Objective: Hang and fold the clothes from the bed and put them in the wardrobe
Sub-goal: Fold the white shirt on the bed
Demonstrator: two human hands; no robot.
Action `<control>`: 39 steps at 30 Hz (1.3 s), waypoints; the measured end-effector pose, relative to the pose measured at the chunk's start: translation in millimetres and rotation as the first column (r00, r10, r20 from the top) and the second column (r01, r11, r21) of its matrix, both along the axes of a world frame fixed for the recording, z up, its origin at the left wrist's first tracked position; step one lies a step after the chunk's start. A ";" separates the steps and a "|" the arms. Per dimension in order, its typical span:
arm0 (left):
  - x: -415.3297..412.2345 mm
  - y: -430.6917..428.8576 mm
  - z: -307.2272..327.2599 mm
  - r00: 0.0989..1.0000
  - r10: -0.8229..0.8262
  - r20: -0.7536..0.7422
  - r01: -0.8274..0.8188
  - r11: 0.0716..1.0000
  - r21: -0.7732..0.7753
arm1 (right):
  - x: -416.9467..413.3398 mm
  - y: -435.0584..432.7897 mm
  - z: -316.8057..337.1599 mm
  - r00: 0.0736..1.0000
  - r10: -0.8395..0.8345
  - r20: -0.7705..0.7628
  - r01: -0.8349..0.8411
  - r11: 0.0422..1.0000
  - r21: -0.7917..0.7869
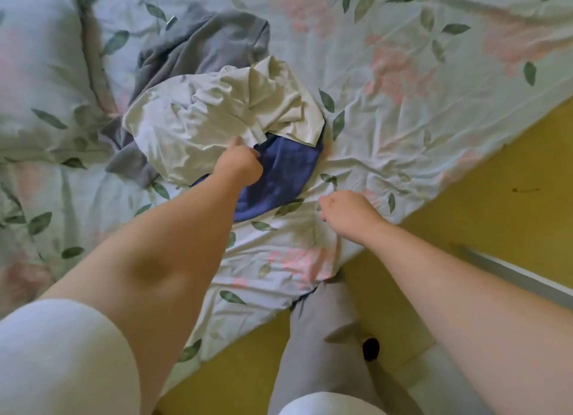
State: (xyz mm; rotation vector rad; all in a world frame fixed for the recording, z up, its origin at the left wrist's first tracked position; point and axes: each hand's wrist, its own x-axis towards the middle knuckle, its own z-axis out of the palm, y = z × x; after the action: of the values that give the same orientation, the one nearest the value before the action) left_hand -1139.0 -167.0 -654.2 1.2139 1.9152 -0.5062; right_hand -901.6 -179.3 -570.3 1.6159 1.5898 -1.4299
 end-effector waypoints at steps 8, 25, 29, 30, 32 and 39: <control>-14.3 -21.5 -2.3 0.907 0.409 0.097 -0.415 0.834 0.363 | -11.6 10.5 3.2 0.979 0.195 0.065 -0.194 0.981 -0.015; 45.1 -40.7 295.9 0.885 0.089 0.456 -0.425 0.554 0.716 | -19.2 7.8 180.8 0.948 0.101 -0.301 0.015 0.933 0.359; 89.1 -47.8 362.3 0.871 -0.031 0.489 -0.422 0.460 0.781 | 2.0 8.7 234.8 0.918 0.055 -0.392 0.188 0.811 0.554; 98.5 -49.5 376.2 0.863 -0.063 0.501 -0.427 0.436 0.792 | 10.7 9.3 247.9 0.910 0.053 -0.411 0.220 0.778 0.589; 114.9 -52.7 402.6 0.856 -0.120 0.504 -0.421 0.405 0.812 | 30.7 11.7 273.9 0.895 0.081 -0.439 0.237 0.747 0.621; 164.8 -58.9 466.0 0.904 -0.186 0.386 -0.310 0.335 0.889 | 93.7 19.3 354.7 0.879 0.107 -0.465 0.278 0.676 0.683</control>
State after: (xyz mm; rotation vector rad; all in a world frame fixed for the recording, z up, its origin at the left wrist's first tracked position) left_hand -974.1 -225.9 -188.2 1.7247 1.7913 1.1034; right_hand -807.9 -160.0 -215.6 1.8497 2.6860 -1.3729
